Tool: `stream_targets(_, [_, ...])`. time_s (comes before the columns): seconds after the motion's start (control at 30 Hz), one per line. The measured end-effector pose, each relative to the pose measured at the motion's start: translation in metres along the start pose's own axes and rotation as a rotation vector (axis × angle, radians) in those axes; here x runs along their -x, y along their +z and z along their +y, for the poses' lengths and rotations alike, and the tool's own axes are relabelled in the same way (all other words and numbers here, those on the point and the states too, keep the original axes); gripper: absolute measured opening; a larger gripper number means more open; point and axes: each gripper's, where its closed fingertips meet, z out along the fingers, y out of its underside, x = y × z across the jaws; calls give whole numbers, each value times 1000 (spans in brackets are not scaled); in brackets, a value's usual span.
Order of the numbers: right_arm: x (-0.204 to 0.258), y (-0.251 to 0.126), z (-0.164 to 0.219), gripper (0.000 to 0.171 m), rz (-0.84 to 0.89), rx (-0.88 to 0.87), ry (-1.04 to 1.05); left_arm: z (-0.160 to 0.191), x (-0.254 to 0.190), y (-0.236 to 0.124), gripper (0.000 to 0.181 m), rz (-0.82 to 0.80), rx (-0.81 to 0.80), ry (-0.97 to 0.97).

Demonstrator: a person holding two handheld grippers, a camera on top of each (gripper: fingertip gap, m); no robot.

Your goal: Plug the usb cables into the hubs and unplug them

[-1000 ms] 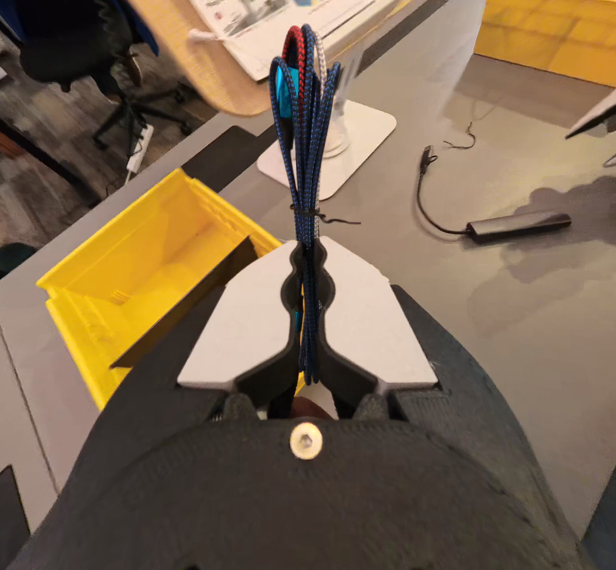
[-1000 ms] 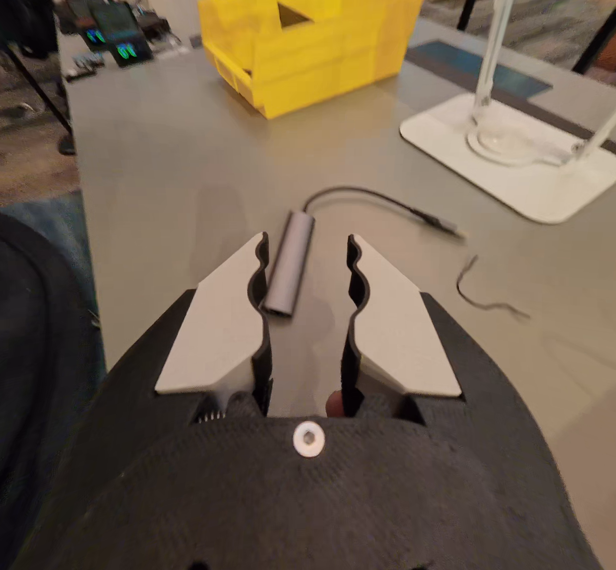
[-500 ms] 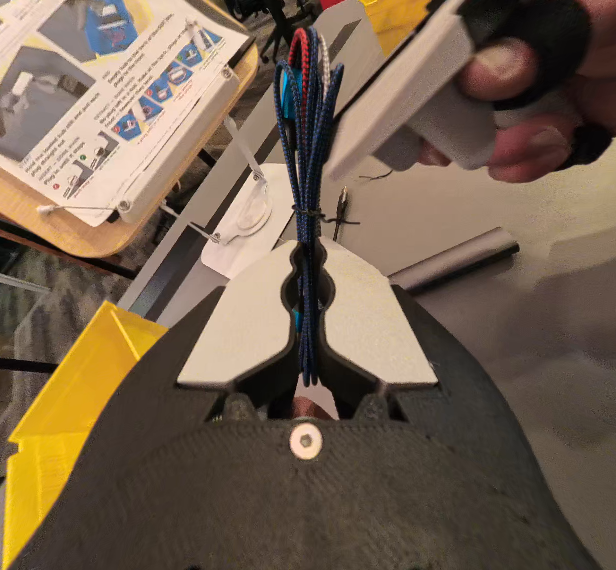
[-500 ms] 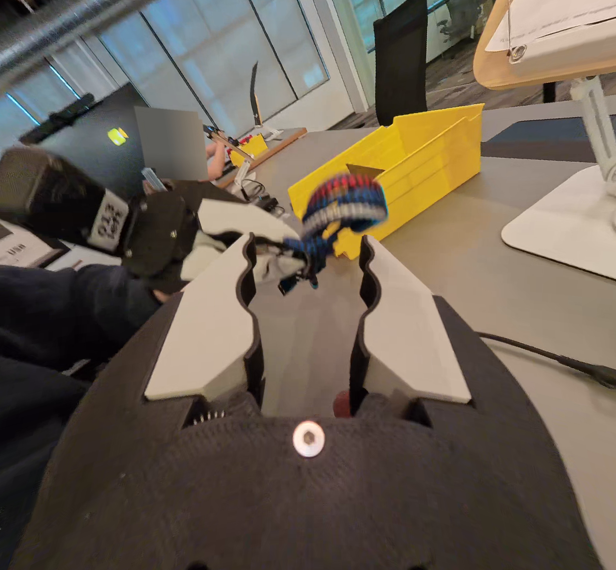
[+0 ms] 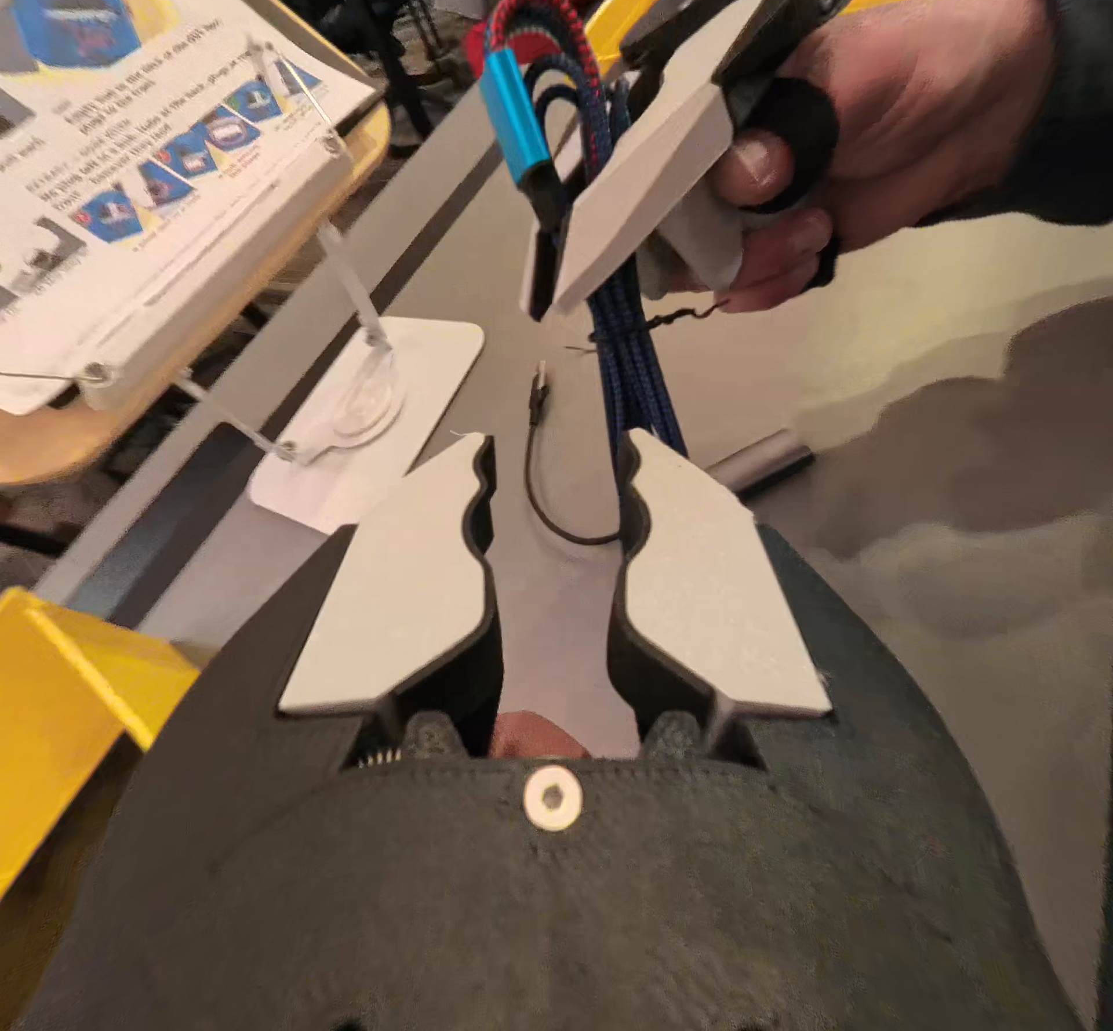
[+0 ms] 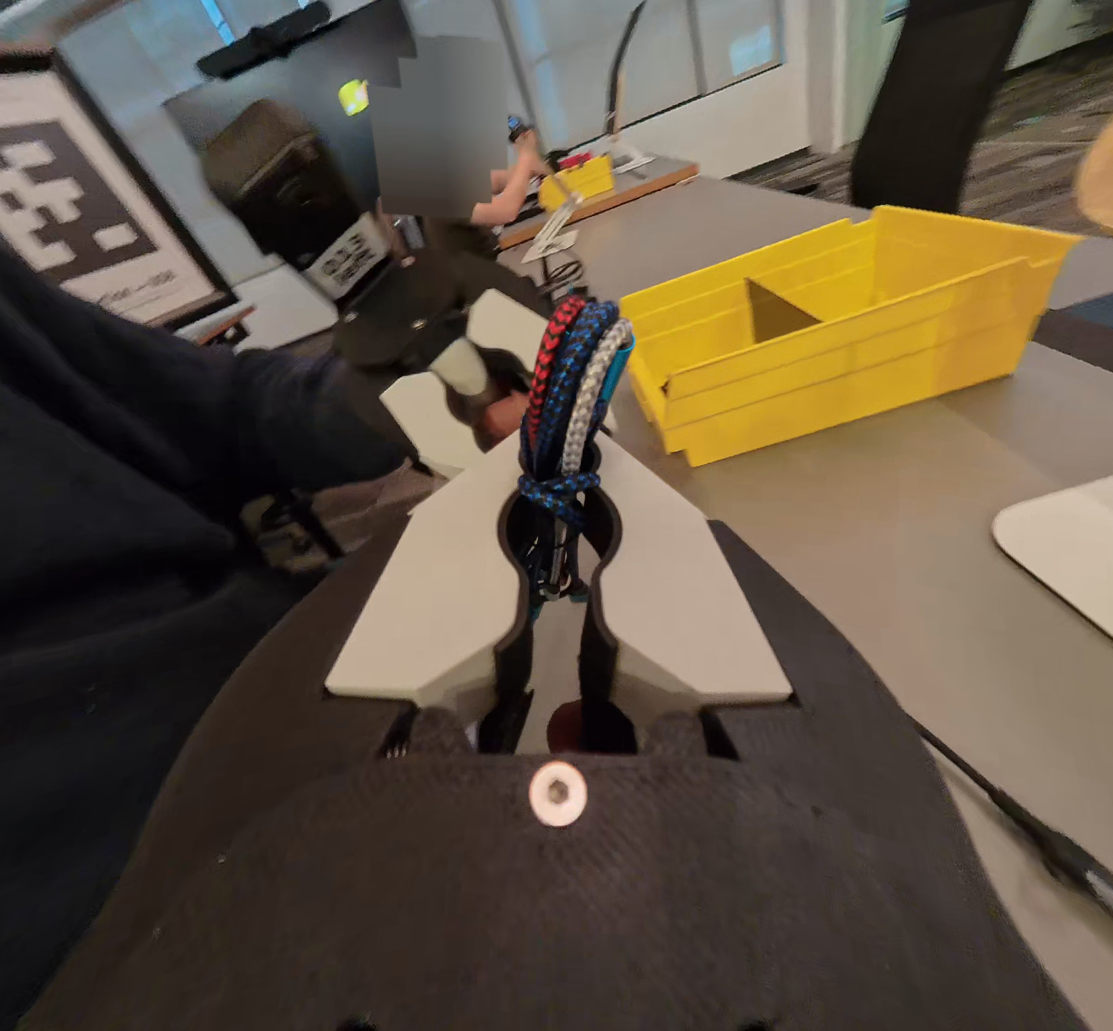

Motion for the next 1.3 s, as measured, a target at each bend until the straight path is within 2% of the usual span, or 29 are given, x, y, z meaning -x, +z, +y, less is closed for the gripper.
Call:
stream_targets(0.1, [17,9,4,7,-114,82,-60,3,-15,3,43,172,-10,-42])
stream_targets(0.17, [25,15,6,7,-161,116,-95,3,-26,7,38,268,-26,-87])
stream_targets(0.23, [27,19,5,7,-180,126,-111,3,-35,9,20,347,-53,-148])
stream_targets(0.3, [28,21,2,6,-200,117,-104,0,-40,8,10,400,-105,-213])
stream_targets(0.4, [27,21,-1,7,-218,102,-95,-3,-41,8,10,418,-167,-290])
stream_targets(0.43, [28,22,0,7,-231,104,-92,-3,-43,8,11,428,-176,-300])
stream_targets(0.53, [31,22,-2,7,-275,88,-59,-5,-38,9,38,436,-200,-350])
stream_targets(0.67, [28,21,-4,6,-277,80,-49,-9,-43,9,30,472,-228,-367])
stream_targets(0.73, [27,21,-2,6,-269,87,-55,-15,-49,6,43,534,-248,-399])
stream_targets(0.77, [26,22,0,7,-262,93,-61,-18,-51,5,43,556,-261,-418])
stream_targets(0.87, [30,23,-1,7,-293,83,-45,-19,-49,9,19,525,-261,-410])
stream_targets(1.0, [26,23,-6,14,-257,66,-36,-19,-41,10,14,487,-280,-448])
stream_targets(1.13, [12,10,-13,40,-125,60,-50,-19,-22,7,11,371,-298,-436])
stream_targets(1.3, [9,-12,-4,40,14,83,-54,-23,-8,-1,10,295,-323,-407])
